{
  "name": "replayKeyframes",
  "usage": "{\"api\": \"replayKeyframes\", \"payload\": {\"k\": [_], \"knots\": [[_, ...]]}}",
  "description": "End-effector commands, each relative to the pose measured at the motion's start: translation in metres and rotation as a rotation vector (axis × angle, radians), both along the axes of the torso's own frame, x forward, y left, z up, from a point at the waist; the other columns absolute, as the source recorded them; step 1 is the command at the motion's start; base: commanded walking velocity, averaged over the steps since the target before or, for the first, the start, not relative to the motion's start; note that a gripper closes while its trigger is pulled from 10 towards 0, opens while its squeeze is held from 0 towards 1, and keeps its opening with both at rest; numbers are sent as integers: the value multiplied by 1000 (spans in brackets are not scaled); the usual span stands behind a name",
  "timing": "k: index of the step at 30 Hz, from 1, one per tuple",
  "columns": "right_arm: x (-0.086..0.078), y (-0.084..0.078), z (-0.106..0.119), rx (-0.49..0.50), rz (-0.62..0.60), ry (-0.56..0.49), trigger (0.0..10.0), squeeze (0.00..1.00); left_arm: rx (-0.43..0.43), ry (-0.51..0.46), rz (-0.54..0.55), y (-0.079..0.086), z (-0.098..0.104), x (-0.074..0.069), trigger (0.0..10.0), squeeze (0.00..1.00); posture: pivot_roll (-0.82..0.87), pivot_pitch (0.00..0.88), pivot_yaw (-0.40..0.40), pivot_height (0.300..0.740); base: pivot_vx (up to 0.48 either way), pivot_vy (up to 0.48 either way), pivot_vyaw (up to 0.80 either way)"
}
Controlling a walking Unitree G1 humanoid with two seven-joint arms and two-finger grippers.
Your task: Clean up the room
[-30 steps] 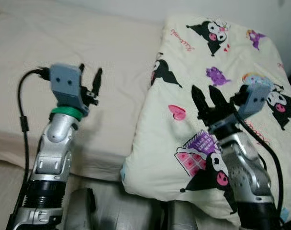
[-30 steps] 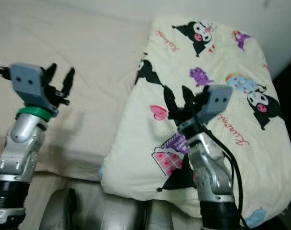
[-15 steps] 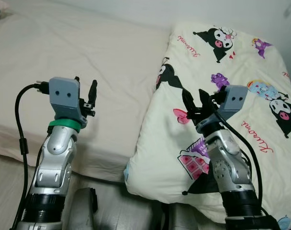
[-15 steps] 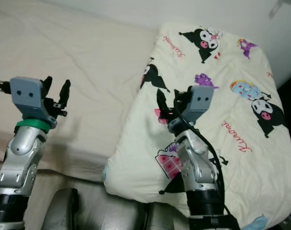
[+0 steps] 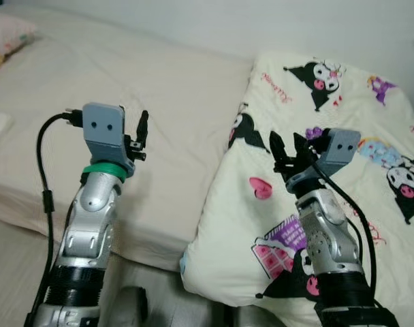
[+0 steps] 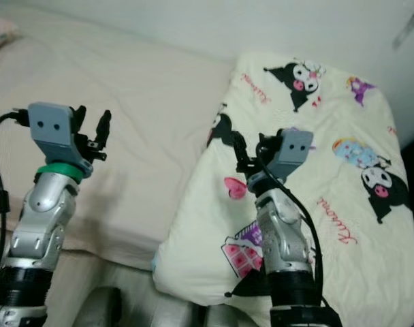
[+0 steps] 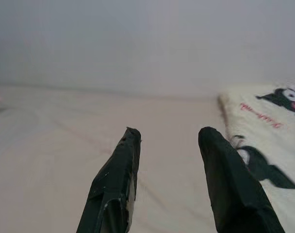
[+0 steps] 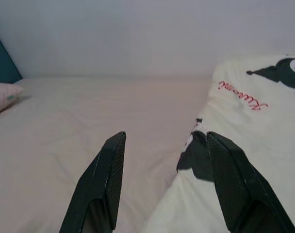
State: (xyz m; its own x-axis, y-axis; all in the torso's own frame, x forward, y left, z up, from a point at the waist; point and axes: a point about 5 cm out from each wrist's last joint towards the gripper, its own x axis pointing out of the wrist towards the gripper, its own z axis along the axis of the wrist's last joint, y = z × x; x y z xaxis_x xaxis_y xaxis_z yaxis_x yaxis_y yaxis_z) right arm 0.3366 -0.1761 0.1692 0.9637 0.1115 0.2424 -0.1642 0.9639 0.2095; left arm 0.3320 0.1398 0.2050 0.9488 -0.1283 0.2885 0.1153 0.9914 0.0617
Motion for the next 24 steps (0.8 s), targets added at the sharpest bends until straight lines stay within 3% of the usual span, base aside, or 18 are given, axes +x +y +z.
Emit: {"api": "replayKeyframes", "payload": {"k": [1, 11, 20, 24], "knots": [[-1, -5, -5, -5, -22, 13, 10000, 0, -19, 64, -25, -6, -9, 2, 10000, 0, 63, 50, -26, 685, 0, 0, 0], [-1, -9, -7, -3, -37, 13, 10000, 0, -24, 133, -57, -16, -15, 4, 10000, 0, 58, 42, -21, 740, 0, 0, 0], [-1, -10, -10, -2, -47, 15, 10000, 0, -32, 170, -81, -18, -20, 4, 10000, 0, 52, 31, -12, 740, 0, 0, 0], [-1, -7, -11, 3, -37, 18, 10000, 0, 2, 174, -81, -18, -22, 4, 10000, 0, 52, 30, -12, 740, 0, 0, 0]]}}
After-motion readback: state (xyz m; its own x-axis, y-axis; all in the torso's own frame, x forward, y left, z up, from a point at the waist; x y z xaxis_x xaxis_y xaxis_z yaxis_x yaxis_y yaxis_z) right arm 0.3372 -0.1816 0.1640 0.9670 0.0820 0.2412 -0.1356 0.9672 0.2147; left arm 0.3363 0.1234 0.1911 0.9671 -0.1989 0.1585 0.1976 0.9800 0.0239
